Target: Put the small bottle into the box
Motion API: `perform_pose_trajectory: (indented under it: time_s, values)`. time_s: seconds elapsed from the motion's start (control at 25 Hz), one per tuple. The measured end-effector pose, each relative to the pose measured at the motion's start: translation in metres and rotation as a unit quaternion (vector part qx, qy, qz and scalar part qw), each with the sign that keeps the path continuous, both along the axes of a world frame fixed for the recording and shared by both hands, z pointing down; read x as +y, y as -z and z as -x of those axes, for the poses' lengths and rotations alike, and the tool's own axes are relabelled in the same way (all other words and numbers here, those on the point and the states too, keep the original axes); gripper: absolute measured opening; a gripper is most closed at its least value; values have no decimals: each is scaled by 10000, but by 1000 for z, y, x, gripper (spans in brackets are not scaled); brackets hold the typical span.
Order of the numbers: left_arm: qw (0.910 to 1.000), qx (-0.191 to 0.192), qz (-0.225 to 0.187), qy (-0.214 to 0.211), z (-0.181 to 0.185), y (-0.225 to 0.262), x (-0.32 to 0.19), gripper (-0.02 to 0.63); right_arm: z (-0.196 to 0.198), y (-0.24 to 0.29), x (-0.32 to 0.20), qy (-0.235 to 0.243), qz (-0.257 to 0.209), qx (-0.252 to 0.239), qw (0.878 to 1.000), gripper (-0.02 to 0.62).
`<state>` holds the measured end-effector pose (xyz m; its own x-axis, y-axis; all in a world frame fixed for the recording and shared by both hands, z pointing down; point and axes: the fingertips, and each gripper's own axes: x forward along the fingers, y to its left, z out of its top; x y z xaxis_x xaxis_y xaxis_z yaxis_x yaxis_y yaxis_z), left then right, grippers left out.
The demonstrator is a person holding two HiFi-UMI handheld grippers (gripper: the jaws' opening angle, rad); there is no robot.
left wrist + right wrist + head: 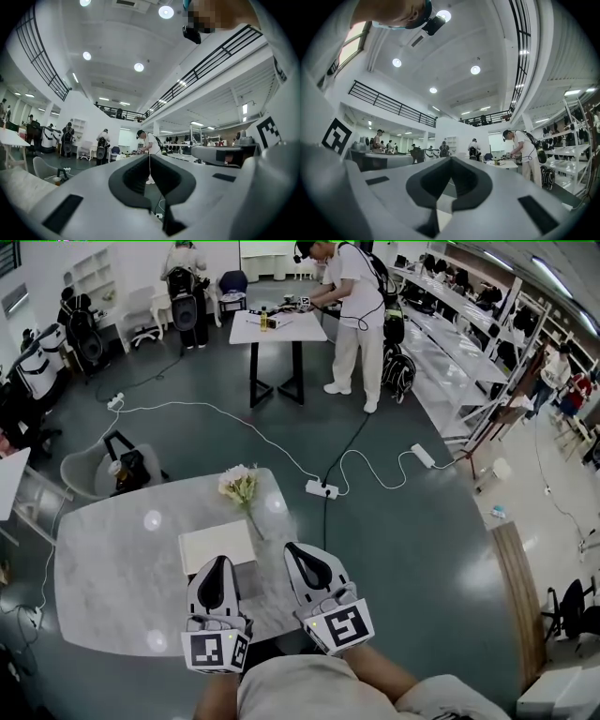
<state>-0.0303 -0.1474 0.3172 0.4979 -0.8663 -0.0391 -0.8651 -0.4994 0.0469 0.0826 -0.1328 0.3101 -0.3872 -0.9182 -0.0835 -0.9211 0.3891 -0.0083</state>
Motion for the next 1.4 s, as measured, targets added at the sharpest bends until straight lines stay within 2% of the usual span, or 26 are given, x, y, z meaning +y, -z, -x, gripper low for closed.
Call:
perform_pose_trajectory:
  time_s: [0.32,0.64,1.04,1.4]
  values:
    - [9999,-90,-55,48,3,2,3,25,1,14,3,-66,-380,166,9991,25]
    - [9998,-119,-68,113,14,2,4,25,-12,19,2,-304,-477,328,9979,25]
    - [9999,-119,-62,91,16,0,9,25,-6,11,7,-221,-225,249,9992,25]
    - [9999,-112,-19,56,15,-3,9,25,-2,9,6,-206,-212,277,9992,25]
